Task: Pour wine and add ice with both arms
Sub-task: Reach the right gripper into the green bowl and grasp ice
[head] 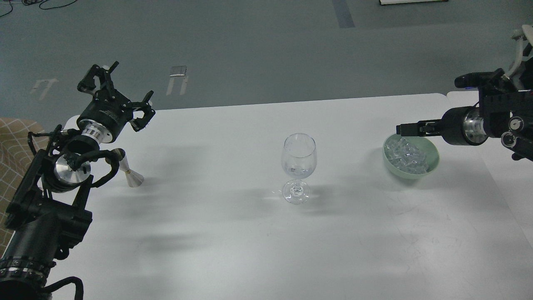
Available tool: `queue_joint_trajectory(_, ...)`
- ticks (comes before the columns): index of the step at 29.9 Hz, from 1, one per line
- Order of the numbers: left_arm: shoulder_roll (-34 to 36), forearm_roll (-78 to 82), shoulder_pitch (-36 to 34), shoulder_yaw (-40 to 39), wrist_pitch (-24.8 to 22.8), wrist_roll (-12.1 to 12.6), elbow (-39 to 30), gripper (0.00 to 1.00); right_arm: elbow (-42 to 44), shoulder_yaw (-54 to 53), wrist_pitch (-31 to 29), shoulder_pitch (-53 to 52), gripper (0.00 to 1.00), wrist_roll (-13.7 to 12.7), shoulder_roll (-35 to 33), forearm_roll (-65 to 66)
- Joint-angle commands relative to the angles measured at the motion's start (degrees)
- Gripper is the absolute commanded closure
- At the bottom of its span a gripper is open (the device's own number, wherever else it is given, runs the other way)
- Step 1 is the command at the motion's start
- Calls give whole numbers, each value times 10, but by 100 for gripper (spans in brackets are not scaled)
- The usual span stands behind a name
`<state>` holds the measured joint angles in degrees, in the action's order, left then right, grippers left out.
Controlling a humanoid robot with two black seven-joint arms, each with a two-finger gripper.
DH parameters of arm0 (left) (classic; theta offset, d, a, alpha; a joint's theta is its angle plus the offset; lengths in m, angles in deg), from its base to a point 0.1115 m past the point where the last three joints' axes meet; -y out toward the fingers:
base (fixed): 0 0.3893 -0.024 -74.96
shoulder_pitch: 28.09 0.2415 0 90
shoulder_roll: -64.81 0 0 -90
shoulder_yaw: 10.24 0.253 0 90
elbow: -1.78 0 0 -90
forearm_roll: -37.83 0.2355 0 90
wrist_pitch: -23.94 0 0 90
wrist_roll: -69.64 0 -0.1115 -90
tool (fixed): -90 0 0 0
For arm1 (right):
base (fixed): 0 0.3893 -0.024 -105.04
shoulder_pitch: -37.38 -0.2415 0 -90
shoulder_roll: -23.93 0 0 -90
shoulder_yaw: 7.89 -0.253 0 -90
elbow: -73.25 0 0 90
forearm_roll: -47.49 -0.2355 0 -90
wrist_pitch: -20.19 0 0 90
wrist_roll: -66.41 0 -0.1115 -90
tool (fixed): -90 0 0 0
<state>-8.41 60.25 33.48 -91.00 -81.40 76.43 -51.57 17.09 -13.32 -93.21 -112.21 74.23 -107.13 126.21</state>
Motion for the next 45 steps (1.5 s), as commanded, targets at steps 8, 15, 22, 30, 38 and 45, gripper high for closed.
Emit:
queue_joint_trajectory(8, 2, 0, 1, -1, 0, 0, 0, 2, -6, 1, -1, 11, 23, 0, 0, 31)
queue_joint_trajectory(15, 2, 0, 1, -1, 2, 0, 0, 2, -4, 1, -1, 13, 24, -18, 3, 58)
queue_joint_trajectory(22, 3, -1, 2, 0, 0, -1, 0, 2, -3, 1, -1, 17, 24, -27, 5, 59)
queue_joint_trajectory(30, 0, -2, 2, -2, 1, -3, 2, 2, -1, 1, -1, 36, 24, -33, 16, 62)
queue_joint_trajectory(38, 2, -2, 2, -3, 1, -3, 2, 2, -1, 1, 2, 37, 29, -34, 22, 63)
queue_joint_trajectory(45, 0, -3, 2, -7, 4, -3, 2, 2, 1, 1, 4, 38, 44, -34, 28, 64)
